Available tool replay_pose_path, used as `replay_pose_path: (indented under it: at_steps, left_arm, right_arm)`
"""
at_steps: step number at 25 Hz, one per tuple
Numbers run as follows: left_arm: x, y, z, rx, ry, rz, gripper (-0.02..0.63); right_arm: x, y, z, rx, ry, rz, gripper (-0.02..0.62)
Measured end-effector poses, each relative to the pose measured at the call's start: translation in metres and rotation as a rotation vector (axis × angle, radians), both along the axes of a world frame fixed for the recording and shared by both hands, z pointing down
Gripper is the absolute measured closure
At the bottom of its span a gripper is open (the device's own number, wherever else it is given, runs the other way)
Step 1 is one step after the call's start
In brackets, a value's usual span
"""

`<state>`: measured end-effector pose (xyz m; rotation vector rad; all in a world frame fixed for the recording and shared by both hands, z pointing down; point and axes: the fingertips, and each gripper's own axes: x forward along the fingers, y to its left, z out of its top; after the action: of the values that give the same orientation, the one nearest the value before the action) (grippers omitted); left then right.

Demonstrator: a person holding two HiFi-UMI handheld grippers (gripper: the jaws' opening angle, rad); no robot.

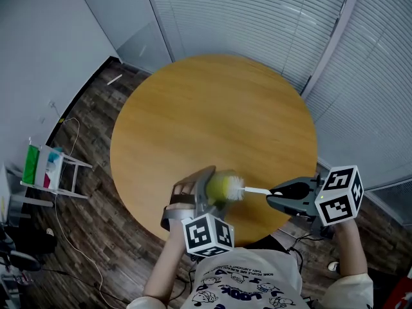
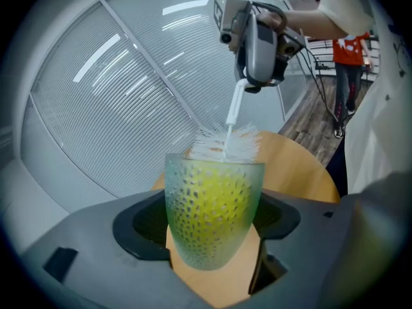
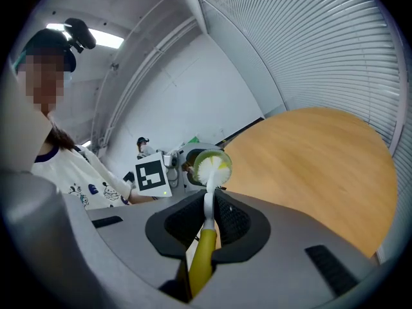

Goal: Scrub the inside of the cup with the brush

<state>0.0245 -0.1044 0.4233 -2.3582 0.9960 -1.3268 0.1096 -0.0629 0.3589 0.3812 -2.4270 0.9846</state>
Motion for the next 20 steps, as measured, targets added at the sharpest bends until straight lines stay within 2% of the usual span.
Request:
replay_pose_path:
  at_steps: [14,20]
  left_arm:
    - [-0.006,0.005,0.014,0.007,-0.133,0.001,0.224]
    - [-0.003,0.007,0.017,0.064,-0.222,0.034,0.224]
  right_arm:
    - [-0.014,0.024,-0.001,0.138,0.113,-0.003,0.549]
    - [-0.013,0.025,-0.004,0.159,0.147,-0.01,0.549]
